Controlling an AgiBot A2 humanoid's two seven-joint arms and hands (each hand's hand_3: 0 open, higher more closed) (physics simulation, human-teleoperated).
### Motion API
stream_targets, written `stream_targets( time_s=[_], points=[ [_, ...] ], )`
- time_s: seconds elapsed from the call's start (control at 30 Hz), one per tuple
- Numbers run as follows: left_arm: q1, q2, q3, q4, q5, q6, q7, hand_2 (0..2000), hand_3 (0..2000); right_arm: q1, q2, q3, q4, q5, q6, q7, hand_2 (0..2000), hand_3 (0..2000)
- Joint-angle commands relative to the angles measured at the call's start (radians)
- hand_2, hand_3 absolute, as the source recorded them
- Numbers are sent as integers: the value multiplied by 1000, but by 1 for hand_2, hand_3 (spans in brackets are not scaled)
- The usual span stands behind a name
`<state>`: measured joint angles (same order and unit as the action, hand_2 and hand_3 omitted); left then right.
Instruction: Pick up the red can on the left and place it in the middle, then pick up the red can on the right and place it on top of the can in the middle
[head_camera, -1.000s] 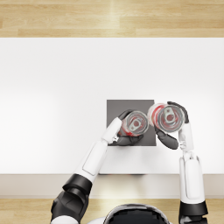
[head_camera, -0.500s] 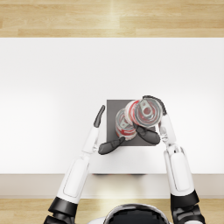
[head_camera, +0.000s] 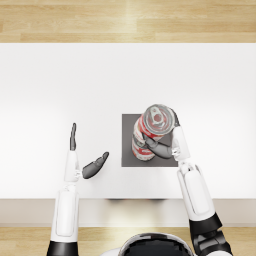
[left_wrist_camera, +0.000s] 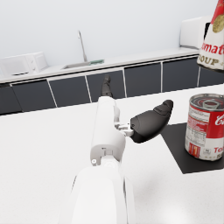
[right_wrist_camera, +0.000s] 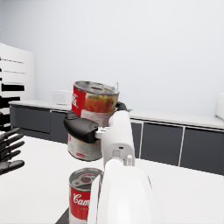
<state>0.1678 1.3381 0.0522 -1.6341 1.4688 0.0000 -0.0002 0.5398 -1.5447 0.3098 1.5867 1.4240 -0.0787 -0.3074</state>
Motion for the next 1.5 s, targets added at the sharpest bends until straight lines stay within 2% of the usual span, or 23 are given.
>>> stream_targets(
  time_s=[0.03,0.63,0.67,0.83,0.87,0.9,0.97,1.0,1.1,1.13,1.17,1.3,1.33,1.4,1.43,1.47,1.5],
  points=[
    [15,4,-25,-2,0,0,0,0,0,-9,2,22,6,0,0,0,2000,1520],
    [-11,26,-50,-11,0,0,0,0,0,-35,-14,-11,-115,0,5,-1,2000,1520],
    [-14,27,-56,-17,0,0,0,0,0,-39,-14,-15,-118,0,20,0,2000,1520],
    [-18,33,-62,-22,0,0,0,0,0,-44,-17,-14,-124,0,5,1,2000,1520],
    [-18,34,-63,-22,0,0,0,0,0,-47,-17,-11,-120,0,12,5,639,1193],
    [-19,35,-63,-19,0,0,0,0,0,-48,-18,-15,-110,0,2,3,0,867],
    [-14,38,-61,-18,0,0,0,0,0,-51,-19,-17,-94,0,16,-4,0,213],
    [-14,39,-62,-18,0,0,0,0,0,-51,-21,-15,-86,0,13,-6,0,0],
    [-12,43,-60,-9,0,0,0,0,0,-51,-25,-15,-39,0,-3,-10,0,0],
    [-12,44,-61,-9,0,0,0,0,0,-18,58,66,-28,0,-10,-13,0,0],
    [-17,45,-58,-11,0,0,0,0,0,-35,-9,-4,-13,-1,-19,-17,0,0],
    [-24,49,-48,-25,0,0,0,0,0,-12,-23,-25,45,0,-31,-35,0,0],
    [-22,50,-47,-31,0,0,0,0,0,3,-2,-10,63,0,-36,-37,0,0],
    [-18,53,-50,-39,0,0,0,0,0,10,-22,-38,96,0,-42,-39,0,0],
    [-9,55,-49,-45,0,0,0,0,0,178,327,282,125,0,-42,-40,0,0],
    [-8,56,-53,-60,0,0,0,0,0,45,53,0,146,-1,-44,-40,0,0],
    [4,58,-52,-70,0,0,0,0,0,58,55,-15,174,0,-43,-41,0,0]
  ],
)
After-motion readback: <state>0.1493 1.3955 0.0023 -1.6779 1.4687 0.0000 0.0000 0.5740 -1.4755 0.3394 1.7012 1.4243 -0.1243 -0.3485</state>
